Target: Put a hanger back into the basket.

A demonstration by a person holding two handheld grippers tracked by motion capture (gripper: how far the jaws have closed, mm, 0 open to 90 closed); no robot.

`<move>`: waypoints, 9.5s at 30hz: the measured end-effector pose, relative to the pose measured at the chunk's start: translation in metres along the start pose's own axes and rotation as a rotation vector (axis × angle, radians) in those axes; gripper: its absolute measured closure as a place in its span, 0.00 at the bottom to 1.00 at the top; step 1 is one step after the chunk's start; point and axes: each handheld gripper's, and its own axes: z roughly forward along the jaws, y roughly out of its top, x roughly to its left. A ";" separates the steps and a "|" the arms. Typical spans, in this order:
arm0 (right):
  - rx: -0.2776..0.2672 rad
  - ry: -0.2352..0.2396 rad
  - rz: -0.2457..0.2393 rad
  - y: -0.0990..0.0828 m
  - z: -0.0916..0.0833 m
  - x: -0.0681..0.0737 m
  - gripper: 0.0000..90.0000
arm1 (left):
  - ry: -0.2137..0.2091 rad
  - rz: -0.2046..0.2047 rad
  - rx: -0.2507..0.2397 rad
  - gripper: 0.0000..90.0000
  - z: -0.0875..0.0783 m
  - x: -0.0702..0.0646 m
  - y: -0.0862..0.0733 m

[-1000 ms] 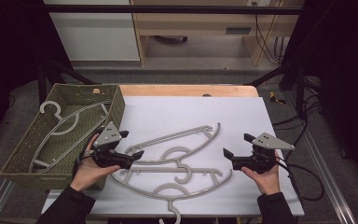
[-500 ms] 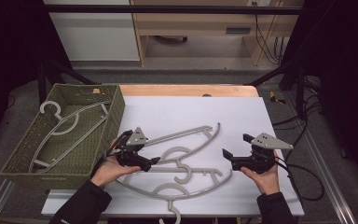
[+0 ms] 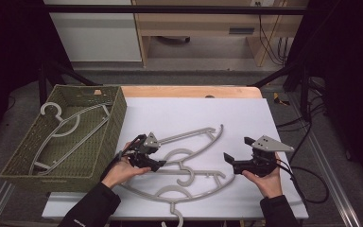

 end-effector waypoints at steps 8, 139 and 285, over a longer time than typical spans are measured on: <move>0.005 0.003 0.000 0.000 0.002 0.001 0.05 | 0.013 0.066 0.021 0.59 0.010 -0.009 0.005; 0.002 -0.003 0.009 0.002 -0.004 -0.002 0.02 | 0.301 -0.177 -0.384 0.92 -0.244 0.077 -0.070; 0.013 0.023 -0.003 0.003 -0.003 0.001 0.02 | 0.284 -0.201 -0.495 0.15 -0.169 0.023 -0.069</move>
